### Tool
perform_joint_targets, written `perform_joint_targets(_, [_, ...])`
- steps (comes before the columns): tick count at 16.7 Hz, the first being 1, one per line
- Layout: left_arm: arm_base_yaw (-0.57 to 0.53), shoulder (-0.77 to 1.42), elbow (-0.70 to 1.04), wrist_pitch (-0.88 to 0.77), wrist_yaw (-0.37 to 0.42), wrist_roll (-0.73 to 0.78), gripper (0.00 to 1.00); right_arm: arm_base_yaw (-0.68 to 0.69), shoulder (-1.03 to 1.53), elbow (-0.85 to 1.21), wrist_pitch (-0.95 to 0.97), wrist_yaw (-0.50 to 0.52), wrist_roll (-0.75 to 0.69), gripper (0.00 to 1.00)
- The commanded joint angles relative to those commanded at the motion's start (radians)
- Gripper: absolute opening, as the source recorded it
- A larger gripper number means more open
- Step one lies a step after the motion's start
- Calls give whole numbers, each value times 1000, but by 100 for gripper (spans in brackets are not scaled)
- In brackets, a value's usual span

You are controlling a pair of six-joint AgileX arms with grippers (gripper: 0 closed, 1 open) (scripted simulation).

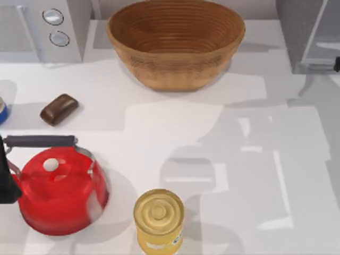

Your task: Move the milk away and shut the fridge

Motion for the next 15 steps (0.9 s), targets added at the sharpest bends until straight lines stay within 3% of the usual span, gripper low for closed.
perform_joint_targets(9, [0,0,0,0,0,0,100,-127,434,562,-272,-137,-21,0])
perform_joint_targets(15, [0,0,0,0,0,0,100,-188,553,707,-364,-155,-28,0])
